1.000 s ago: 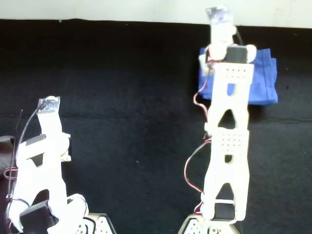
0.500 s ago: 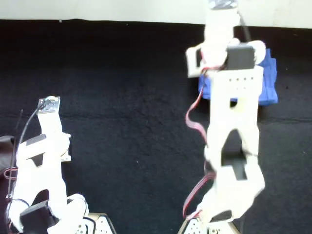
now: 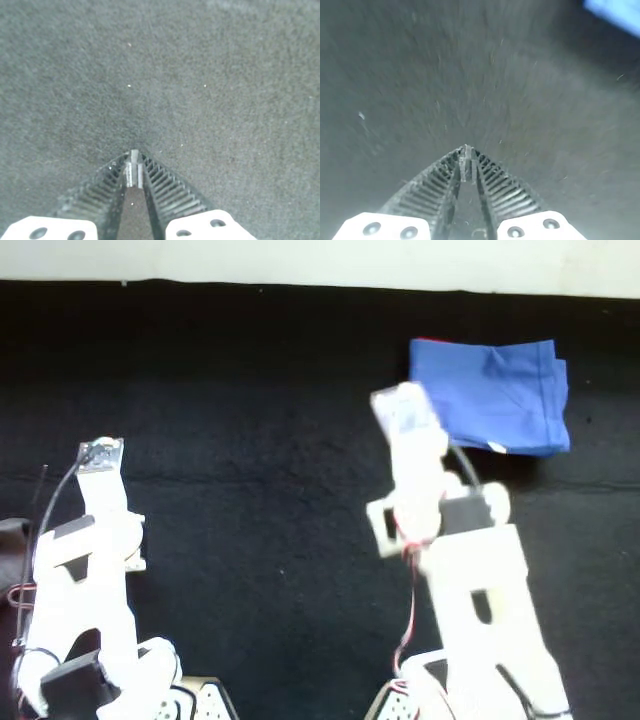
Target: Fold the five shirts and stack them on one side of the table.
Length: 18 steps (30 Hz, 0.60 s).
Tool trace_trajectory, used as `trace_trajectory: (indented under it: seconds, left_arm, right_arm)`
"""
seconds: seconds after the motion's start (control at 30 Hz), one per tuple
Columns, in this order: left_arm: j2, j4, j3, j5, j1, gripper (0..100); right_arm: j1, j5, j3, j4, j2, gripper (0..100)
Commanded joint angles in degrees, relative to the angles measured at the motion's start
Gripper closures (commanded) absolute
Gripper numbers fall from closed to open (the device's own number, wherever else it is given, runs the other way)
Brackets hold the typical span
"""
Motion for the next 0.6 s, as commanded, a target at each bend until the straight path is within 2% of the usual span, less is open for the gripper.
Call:
trace_trajectory:
  seconds: [0.0,0.17,0.37,0.47,0.57]
  left_arm:
    - [0.31,-0.88,0.22,-0.18,0.84,99]
    - [0.31,-0.88,0.22,-0.18,0.84,99]
    - [-0.22,0.53,-0.84,-0.18,-1.27,99]
    - [-0.22,8.7,-6.02,-0.35,-5.67,99]
    - [0.4,22.86,-17.27,-0.35,-13.23,98]
  right_arm:
    - [2.42,0.79,17.89,-12.44,-8.13,98.9]
    - [5.67,0.79,34.07,-26.15,-13.14,98.8]
    - [5.76,0.62,45.23,-38.2,-14.29,98.8]
    - [5.76,0.53,45.76,-38.29,-14.29,98.8]
    - [6.9,0.53,45.85,-38.02,-14.29,98.8]
